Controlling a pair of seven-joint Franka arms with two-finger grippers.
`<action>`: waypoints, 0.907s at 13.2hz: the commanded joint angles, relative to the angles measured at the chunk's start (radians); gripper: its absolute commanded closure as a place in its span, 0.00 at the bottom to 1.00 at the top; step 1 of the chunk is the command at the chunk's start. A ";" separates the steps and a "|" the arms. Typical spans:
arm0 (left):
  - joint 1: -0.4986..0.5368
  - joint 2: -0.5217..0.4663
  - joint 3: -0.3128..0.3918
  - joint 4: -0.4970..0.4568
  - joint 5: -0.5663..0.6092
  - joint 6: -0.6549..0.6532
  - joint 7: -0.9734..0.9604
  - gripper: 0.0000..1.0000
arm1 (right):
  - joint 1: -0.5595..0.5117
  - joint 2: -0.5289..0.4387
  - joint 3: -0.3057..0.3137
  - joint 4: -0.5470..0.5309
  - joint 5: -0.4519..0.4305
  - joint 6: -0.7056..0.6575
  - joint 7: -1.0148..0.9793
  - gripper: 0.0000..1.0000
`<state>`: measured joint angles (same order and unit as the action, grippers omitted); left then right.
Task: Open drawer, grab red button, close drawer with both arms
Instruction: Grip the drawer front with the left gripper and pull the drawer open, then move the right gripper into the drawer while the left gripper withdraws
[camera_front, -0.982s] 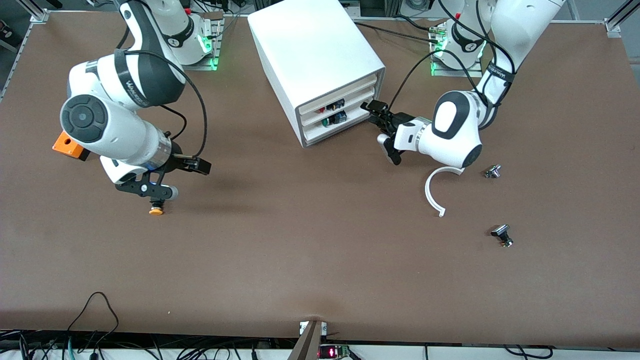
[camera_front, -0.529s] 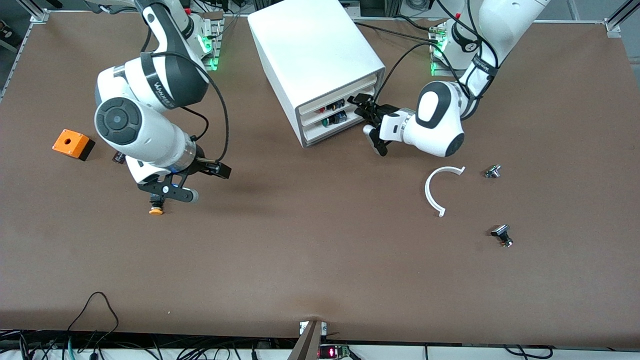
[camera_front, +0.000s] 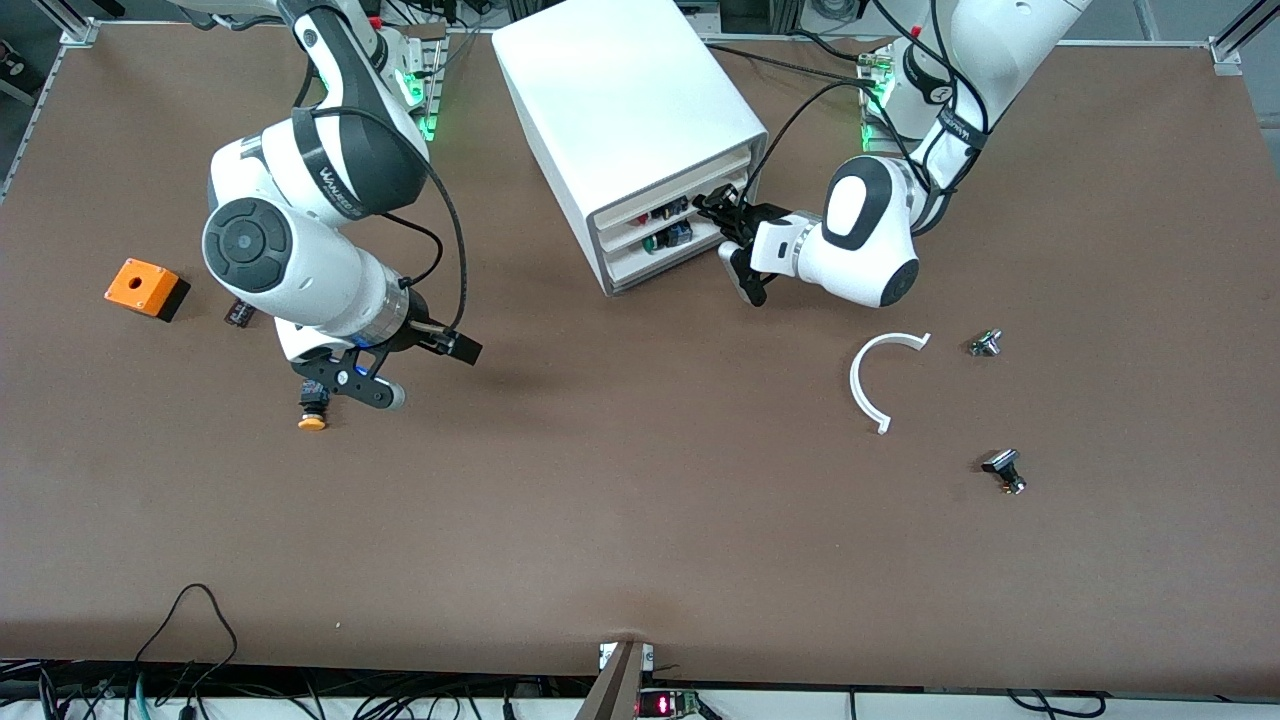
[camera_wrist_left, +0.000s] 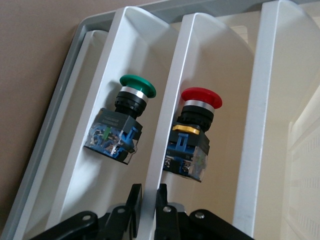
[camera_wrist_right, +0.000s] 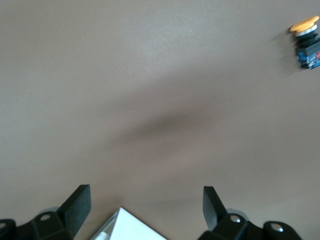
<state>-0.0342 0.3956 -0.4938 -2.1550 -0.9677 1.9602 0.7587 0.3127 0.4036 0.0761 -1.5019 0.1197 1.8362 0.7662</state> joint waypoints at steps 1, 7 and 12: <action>0.008 -0.029 -0.003 -0.008 -0.017 -0.001 -0.007 1.00 | -0.011 0.015 -0.002 0.023 0.014 -0.006 -0.004 0.01; 0.111 0.104 0.014 0.213 0.185 -0.020 -0.012 1.00 | 0.022 0.043 0.002 0.067 0.002 0.000 0.117 0.02; 0.172 0.259 0.023 0.398 0.274 -0.080 -0.010 1.00 | 0.095 0.118 0.002 0.196 -0.052 -0.006 0.306 0.02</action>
<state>0.1269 0.5652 -0.4690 -1.8615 -0.7282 1.9050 0.7668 0.3849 0.4669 0.0789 -1.4019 0.0842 1.8464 0.9971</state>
